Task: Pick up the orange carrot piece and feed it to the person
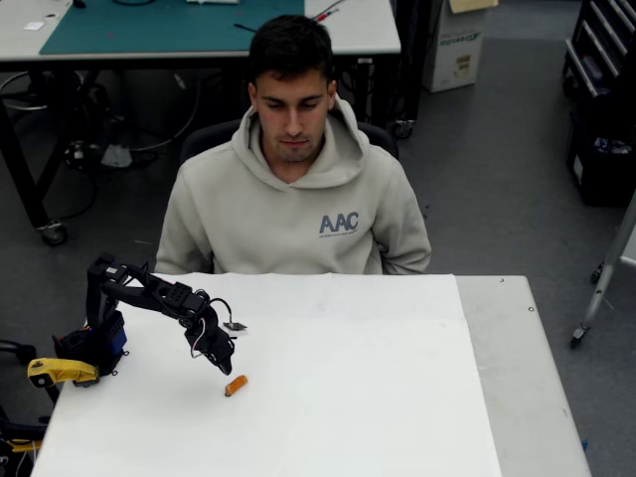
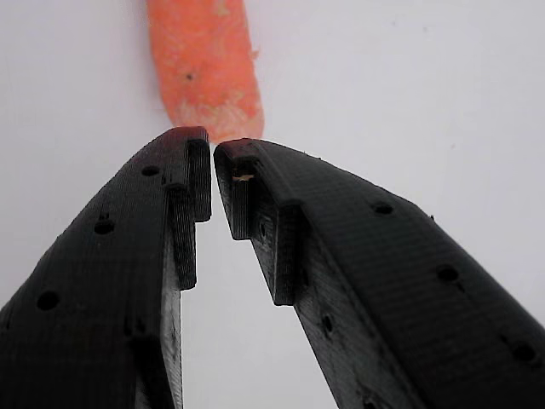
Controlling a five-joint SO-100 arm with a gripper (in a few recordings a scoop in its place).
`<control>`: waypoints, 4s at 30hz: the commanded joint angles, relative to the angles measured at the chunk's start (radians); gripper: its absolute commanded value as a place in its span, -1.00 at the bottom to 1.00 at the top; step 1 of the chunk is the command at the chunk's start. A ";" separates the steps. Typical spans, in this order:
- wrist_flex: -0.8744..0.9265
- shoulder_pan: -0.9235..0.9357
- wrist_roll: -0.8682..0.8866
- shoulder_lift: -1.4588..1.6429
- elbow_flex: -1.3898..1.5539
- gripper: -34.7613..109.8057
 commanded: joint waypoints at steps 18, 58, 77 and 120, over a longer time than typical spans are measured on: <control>0.014 0.002 -0.020 0.028 0.054 -0.56; 0.008 0.014 -0.023 0.023 0.021 -0.23; 0.008 0.015 -0.023 -0.206 -0.140 -0.23; 0.009 -0.040 -0.020 0.005 -0.141 -0.56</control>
